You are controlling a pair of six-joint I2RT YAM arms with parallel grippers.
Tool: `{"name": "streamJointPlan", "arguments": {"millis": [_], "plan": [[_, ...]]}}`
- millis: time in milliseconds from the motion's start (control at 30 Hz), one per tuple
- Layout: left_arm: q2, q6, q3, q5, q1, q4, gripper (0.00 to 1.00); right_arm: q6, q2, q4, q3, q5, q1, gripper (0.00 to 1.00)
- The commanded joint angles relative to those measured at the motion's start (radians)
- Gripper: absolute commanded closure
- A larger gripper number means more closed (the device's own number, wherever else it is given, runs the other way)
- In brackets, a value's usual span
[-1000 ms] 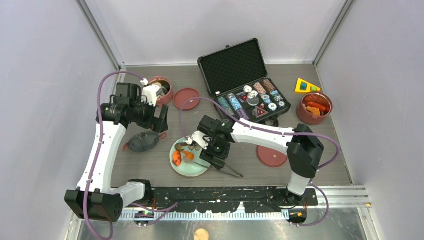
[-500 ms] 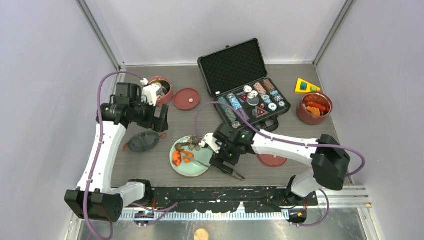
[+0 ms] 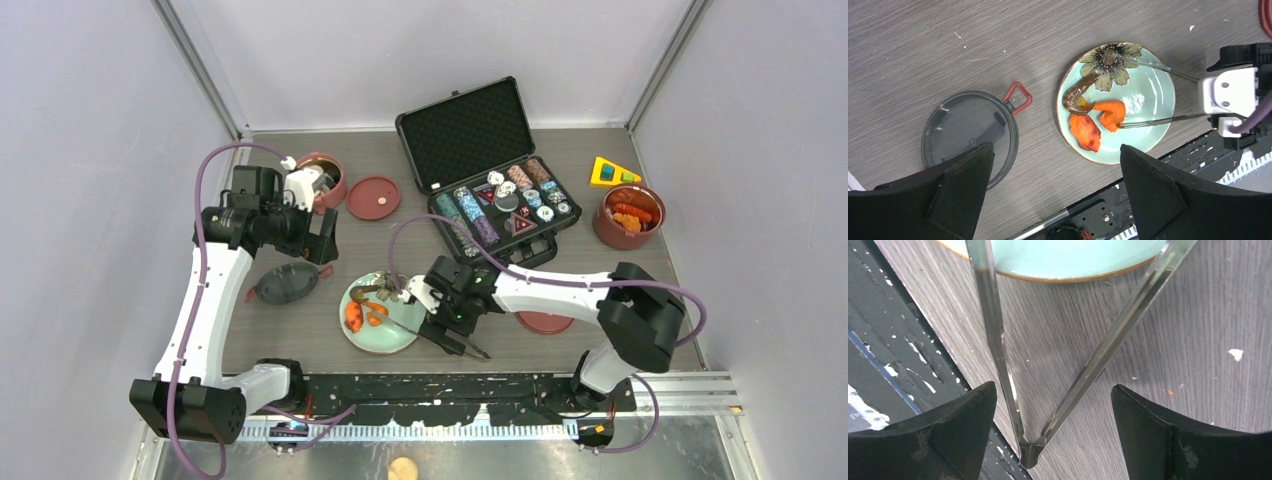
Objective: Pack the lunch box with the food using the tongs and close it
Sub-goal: Pick up the clamp from the plate.
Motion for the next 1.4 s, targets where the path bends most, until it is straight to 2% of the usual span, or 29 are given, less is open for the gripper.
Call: {"name": "streamJointPlan", "arguments": {"millis": [0,167,400,633,700,800,967,1167,1367], "plan": [[-0.015,-0.006,-0.003,0.025,0.007,0.037,0.0,0.019,0.046,0.054,0.054,-0.007,0.015,0.11],[-0.015,-0.005,-0.003,0.021,0.008,0.042,0.0,0.036,0.107,0.082,0.075,0.039,0.032,0.12],[-0.014,-0.006,-0.006,0.023,0.008,0.043,0.0,0.053,0.139,0.089,0.09,0.086,0.04,0.25],[-0.014,-0.009,-0.001,0.05,0.007,0.044,0.0,0.041,0.044,0.057,0.094,0.063,0.027,0.5],[-0.015,-0.01,0.011,0.064,0.008,0.041,0.0,0.034,0.013,0.042,0.108,0.035,0.019,0.58],[-0.019,-0.009,0.028,0.09,0.008,0.036,0.0,0.027,-0.019,0.001,0.149,-0.009,-0.002,0.65],[-0.034,0.006,0.037,0.166,0.008,0.03,0.0,0.026,-0.052,-0.072,0.233,-0.114,-0.057,0.69],[-0.087,0.063,0.031,0.342,0.008,0.052,0.0,0.066,-0.056,-0.145,0.358,-0.298,-0.128,0.74],[-0.191,0.233,0.001,0.529,-0.002,0.118,0.0,0.167,-0.032,-0.143,0.426,-0.502,-0.189,0.76]]}}
